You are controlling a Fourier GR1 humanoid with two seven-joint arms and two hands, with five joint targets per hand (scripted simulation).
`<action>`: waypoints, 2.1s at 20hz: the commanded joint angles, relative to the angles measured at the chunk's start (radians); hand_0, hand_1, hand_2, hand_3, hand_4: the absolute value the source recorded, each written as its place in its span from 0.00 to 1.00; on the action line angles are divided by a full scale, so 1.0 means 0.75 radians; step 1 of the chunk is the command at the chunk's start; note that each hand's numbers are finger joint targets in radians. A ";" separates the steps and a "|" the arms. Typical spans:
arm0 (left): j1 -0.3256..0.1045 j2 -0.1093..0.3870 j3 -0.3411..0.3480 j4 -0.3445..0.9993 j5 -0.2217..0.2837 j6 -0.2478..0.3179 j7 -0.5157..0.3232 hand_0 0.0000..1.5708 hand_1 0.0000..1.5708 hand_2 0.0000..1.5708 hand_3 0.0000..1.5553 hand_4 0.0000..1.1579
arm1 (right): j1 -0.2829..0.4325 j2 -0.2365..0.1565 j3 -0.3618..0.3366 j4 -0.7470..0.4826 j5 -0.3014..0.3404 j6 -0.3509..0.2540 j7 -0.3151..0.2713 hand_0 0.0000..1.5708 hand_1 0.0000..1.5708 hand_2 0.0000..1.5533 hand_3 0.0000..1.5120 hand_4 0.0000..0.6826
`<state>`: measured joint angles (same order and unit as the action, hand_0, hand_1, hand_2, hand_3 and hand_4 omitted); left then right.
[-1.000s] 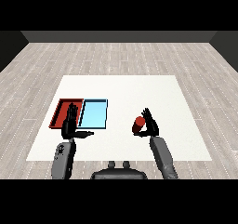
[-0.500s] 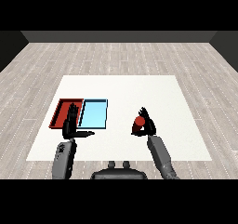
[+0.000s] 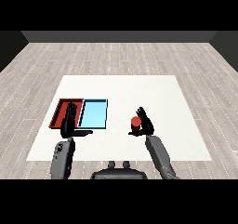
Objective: Pick the red can and put it in the red box
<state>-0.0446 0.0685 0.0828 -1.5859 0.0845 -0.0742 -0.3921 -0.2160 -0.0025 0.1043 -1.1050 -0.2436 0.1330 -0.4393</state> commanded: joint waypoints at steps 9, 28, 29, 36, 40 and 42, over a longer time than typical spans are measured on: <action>0.111 -0.036 -0.049 -0.055 -0.028 0.004 -0.040 0.00 0.00 0.00 0.00 0.00 | -0.119 0.003 -0.007 0.120 0.093 -0.337 0.153 1.00 1.00 0.98 0.98 0.87; 0.069 0.001 -0.010 -0.042 -0.033 0.004 -0.062 0.00 0.00 0.00 0.00 0.00 | -0.012 0.002 -0.014 -0.078 0.214 -0.370 0.264 1.00 1.00 0.96 0.94 0.87; 0.010 -0.014 -0.022 -0.059 -0.040 0.044 0.032 0.00 0.00 0.00 0.00 0.00 | -0.026 0.003 0.024 -0.076 0.204 -0.385 0.277 1.00 1.00 0.96 0.94 0.88; 0.024 -0.025 -0.058 -0.027 -0.070 0.025 -0.038 0.00 0.00 0.00 0.00 0.00 | -0.091 -0.050 -0.034 -0.272 0.222 -0.361 0.381 1.00 1.00 0.95 0.93 0.91; -0.071 -0.069 -0.110 0.079 -0.134 0.075 -0.033 0.00 0.00 0.00 0.00 0.00 | 0.030 -0.093 -0.033 -0.516 0.229 -0.373 0.414 1.00 1.00 0.95 0.93 0.87; 0.017 -0.058 -0.124 -0.002 -0.142 0.065 -0.044 0.00 0.00 0.00 0.00 0.00 | 0.053 -0.114 -0.070 -0.499 0.215 -0.317 0.343 1.00 1.00 0.95 0.93 0.89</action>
<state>-0.0406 0.0254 0.0006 -1.5855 -0.0108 -0.0251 -0.4221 -0.1963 -0.0668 0.0734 -1.4230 -0.0807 -0.1284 -0.1688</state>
